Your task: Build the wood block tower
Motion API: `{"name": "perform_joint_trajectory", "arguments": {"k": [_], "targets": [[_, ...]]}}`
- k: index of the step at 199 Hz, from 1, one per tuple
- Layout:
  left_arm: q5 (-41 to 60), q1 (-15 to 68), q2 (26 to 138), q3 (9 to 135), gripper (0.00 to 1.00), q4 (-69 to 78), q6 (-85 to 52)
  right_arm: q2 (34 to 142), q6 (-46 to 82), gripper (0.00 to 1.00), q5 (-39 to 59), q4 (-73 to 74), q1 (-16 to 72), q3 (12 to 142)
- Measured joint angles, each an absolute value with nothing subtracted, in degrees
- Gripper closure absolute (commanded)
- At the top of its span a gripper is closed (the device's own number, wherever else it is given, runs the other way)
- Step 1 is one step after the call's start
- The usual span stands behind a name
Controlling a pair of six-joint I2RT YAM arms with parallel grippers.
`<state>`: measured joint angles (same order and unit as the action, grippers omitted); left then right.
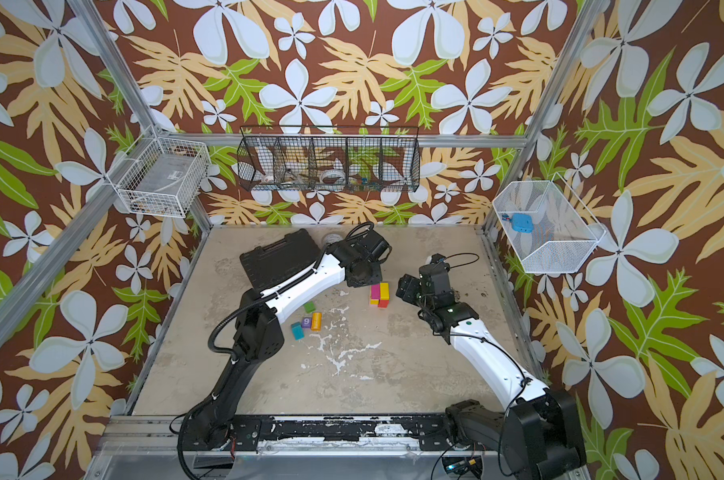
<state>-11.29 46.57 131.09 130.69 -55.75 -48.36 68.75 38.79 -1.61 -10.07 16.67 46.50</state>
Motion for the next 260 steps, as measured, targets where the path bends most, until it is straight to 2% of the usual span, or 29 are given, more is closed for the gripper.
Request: {"name": "perform_joint_trajectory", "arguments": {"k": [20, 40, 60, 69, 79, 108, 128, 158, 208, 260], "targets": [[-15.53, 46.57, 123.55, 126.93, 0.6, -56.71, -48.31, 70.19, 38.92, 0.3, -1.52, -9.89, 16.64, 46.5], [-21.15, 46.54, 113.08, 118.19, 0.53, -56.23, -48.31, 71.66, 38.92, 0.31, -0.51, -9.43, 16.64, 46.5], [-28.16, 46.11, 100.66, 104.84, 0.56, -53.69, -50.39, 74.02, 38.85, 0.34, 0.21, -9.04, 16.67, 46.72], [-30.44, 45.52, 95.31, 97.58, 0.56, -51.68, -52.27, 75.35, 38.72, 0.39, 0.21, -9.06, 16.62, 47.09], [-32.21, 44.58, 90.5, 89.47, 0.51, -49.28, -54.35, 76.93, 38.72, 0.41, 0.19, -9.13, 16.58, 47.72], [-31.68, 39.97, 83.81, 70.89, 0.53, -41.08, -56.62, 81.12, 38.65, 0.43, -0.3, -9.06, 16.38, 48.71], [-28.58, 37.1, 85.62, 66.35, 0.56, -35.55, -55.02, 84.14, 38.52, 0.45, -0.34, -9.1, 16.12, 49.21], [-22.9, 36.97, 91.57, 67.42, 0.57, -29.36, -51.51, 90.0, 38.26, 0.48, 0.03, -9.08, 16.08, 51.72], [-14.72, 37.67, 103.42, 77.6, 0.58, -26.37, -48.97, 98.63, 37.15, 0.52, 1.08, -9.3, 16.05, 56.18], [-12.88, 42.02, 118.63, 94.21, 0.58, -30.68, -48.36, 102.02, 35.77, 0.52, 1.04, -9.41, 16.03, 58.76]]}}
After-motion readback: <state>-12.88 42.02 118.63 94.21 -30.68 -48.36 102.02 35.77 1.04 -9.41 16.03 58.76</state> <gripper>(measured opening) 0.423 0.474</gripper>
